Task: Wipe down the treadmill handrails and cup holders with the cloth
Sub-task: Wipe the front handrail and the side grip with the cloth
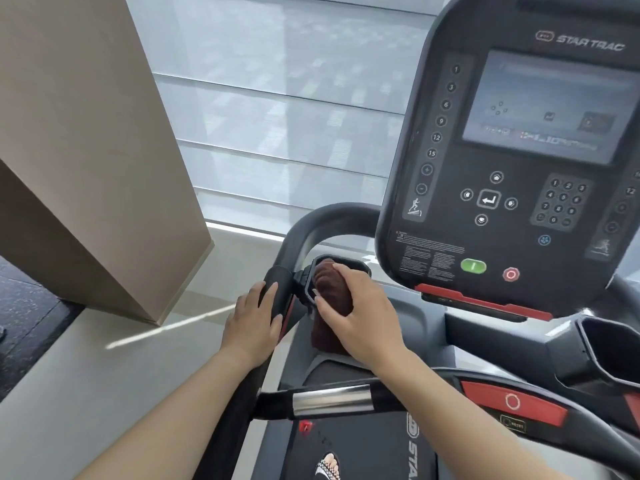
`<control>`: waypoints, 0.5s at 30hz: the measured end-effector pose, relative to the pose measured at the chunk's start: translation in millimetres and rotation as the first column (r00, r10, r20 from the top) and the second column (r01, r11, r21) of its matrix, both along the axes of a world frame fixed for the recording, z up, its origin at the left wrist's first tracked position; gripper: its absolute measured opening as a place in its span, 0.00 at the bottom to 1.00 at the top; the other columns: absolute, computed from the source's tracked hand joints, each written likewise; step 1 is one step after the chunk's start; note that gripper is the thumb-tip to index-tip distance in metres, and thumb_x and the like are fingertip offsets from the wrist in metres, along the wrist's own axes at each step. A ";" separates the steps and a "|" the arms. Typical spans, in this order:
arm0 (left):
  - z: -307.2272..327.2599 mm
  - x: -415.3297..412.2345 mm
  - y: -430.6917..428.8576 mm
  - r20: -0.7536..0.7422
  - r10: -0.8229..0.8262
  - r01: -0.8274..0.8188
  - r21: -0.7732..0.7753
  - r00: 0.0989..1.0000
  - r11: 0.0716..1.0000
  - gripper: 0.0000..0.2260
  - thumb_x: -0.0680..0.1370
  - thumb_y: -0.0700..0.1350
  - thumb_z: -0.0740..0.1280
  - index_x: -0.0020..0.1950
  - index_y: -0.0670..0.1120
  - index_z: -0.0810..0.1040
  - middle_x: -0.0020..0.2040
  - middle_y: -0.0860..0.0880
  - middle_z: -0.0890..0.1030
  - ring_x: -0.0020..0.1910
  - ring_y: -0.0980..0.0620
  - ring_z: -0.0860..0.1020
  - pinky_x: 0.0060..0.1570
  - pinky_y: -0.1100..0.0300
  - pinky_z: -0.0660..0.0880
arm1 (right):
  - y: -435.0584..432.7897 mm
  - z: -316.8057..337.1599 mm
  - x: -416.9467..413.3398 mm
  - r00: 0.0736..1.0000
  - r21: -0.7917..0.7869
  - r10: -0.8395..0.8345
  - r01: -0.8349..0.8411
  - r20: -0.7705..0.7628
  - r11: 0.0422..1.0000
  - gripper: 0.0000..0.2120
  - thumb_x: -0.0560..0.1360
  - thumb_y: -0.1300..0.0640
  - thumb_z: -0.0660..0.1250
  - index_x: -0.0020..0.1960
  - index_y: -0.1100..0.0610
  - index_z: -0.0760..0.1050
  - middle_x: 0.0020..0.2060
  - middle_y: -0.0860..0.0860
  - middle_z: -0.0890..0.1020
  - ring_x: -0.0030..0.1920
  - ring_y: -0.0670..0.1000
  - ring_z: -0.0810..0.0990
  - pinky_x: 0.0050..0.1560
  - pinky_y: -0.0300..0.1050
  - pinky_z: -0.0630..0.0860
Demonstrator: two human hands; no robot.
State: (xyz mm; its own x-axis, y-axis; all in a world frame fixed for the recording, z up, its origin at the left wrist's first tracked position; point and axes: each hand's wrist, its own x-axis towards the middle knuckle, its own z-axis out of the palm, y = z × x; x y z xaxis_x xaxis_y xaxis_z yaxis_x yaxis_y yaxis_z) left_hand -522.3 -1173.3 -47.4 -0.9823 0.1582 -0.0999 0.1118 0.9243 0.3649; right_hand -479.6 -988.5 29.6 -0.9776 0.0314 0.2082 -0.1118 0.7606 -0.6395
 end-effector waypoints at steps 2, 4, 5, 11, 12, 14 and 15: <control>1.2 -13.0 7.6 0.024 0.051 -0.052 0.056 0.998 0.997 0.27 0.78 0.49 0.58 0.75 0.49 0.53 0.74 0.47 0.56 0.70 0.43 0.58 0.67 0.47 0.64 | -1.1 5.3 -24.3 0.999 0.048 0.008 -0.006 -0.047 0.999 0.26 0.72 0.41 0.63 0.67 0.47 0.66 0.59 0.47 0.76 0.57 0.52 0.73 0.59 0.50 0.71; 2.0 -21.8 15.9 0.030 0.091 -0.093 0.105 0.995 0.990 0.27 0.78 0.49 0.59 0.75 0.49 0.53 0.73 0.47 0.58 0.69 0.43 0.60 0.64 0.46 0.66 | -4.3 3.5 -50.2 0.995 0.145 0.031 -0.018 -0.090 0.989 0.26 0.72 0.41 0.62 0.67 0.49 0.66 0.59 0.49 0.76 0.56 0.54 0.73 0.57 0.51 0.71; 2.1 -25.2 19.5 0.019 0.101 -0.103 0.117 0.995 0.988 0.27 0.78 0.49 0.59 0.74 0.48 0.54 0.73 0.47 0.59 0.68 0.43 0.61 0.63 0.47 0.67 | -6.4 0.1 -63.0 0.995 0.187 0.046 -0.028 -0.092 0.982 0.27 0.72 0.41 0.62 0.68 0.50 0.66 0.59 0.50 0.76 0.56 0.55 0.73 0.56 0.52 0.71; -4.3 -50.0 23.8 0.018 0.147 -0.147 0.183 0.989 0.972 0.26 0.78 0.53 0.58 0.74 0.49 0.57 0.71 0.49 0.64 0.67 0.46 0.65 0.60 0.49 0.70 | -2.4 -43.1 -122.4 0.987 0.425 0.104 -0.146 0.120 0.893 0.27 0.74 0.40 0.59 0.69 0.49 0.61 0.63 0.53 0.71 0.59 0.58 0.70 0.55 0.55 0.68; -5.1 -54.6 24.2 0.021 0.146 -0.147 0.187 0.989 0.971 0.25 0.78 0.53 0.58 0.73 0.49 0.57 0.71 0.49 0.65 0.66 0.47 0.66 0.59 0.49 0.70 | 0.5 -48.5 -128.1 0.985 0.436 0.109 -0.157 0.134 0.886 0.27 0.74 0.40 0.58 0.70 0.49 0.61 0.64 0.53 0.71 0.59 0.58 0.69 0.56 0.55 0.67; -6.0 -62.5 26.1 0.027 0.137 -0.140 0.189 0.990 0.972 0.24 0.78 0.53 0.57 0.73 0.49 0.58 0.71 0.50 0.65 0.66 0.47 0.66 0.59 0.49 0.71 | 5.4 -54.2 -138.3 0.981 0.430 0.126 -0.178 0.146 0.885 0.27 0.74 0.39 0.58 0.70 0.48 0.61 0.64 0.53 0.71 0.60 0.58 0.69 0.58 0.55 0.66; -6.2 -65.4 27.1 0.033 0.133 -0.137 0.192 0.991 0.972 0.24 0.78 0.53 0.57 0.73 0.49 0.58 0.71 0.50 0.65 0.67 0.47 0.66 0.60 0.49 0.71 | 7.0 -54.7 -143.1 0.979 0.421 0.130 -0.185 0.156 0.888 0.27 0.74 0.39 0.58 0.69 0.48 0.61 0.64 0.52 0.71 0.60 0.57 0.69 0.58 0.55 0.66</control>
